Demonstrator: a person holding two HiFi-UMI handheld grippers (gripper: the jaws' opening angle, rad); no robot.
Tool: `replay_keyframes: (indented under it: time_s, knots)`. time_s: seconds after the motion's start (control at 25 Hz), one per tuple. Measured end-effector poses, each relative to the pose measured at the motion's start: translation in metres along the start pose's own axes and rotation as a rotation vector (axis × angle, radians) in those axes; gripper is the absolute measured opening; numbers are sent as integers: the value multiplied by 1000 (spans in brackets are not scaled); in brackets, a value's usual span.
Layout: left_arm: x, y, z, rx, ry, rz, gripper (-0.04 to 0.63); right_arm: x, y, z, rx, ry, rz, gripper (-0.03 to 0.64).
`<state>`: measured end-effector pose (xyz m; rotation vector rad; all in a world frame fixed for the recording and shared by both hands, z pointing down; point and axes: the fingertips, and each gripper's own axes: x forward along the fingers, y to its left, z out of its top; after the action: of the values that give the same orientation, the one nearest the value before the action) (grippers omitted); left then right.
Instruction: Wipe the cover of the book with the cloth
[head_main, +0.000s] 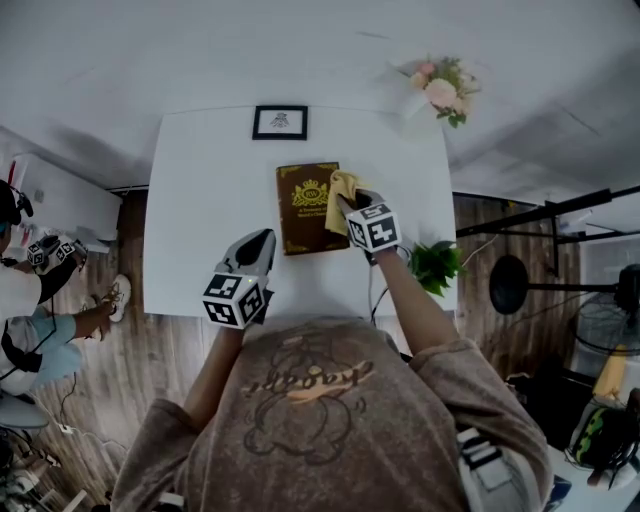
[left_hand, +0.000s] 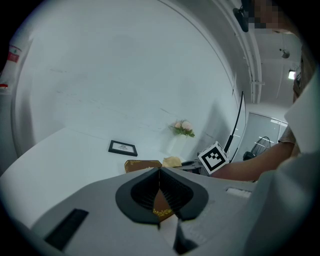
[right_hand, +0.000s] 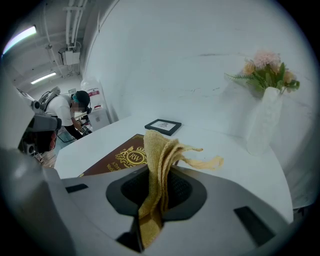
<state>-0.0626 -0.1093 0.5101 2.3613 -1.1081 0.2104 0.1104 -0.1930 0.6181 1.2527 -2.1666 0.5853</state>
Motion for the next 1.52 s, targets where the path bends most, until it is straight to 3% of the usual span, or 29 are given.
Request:
replay_keyframes:
  time_s: [0.44,0.84,1.2,1.52]
  knots:
    - [7,-6,1,9,6,-32,5,-48,-2,19,72,-88,27,64]
    - [14,-7,3,13,6,-50,5,-79,53,53,104,-184,148,66]
    - [7,10,5,0,0,-14,5,-59,113,59,83,-170,258,66]
    - [-5,28,5,-20,-11,34,5,-28,155,39,54,-98,323,66]
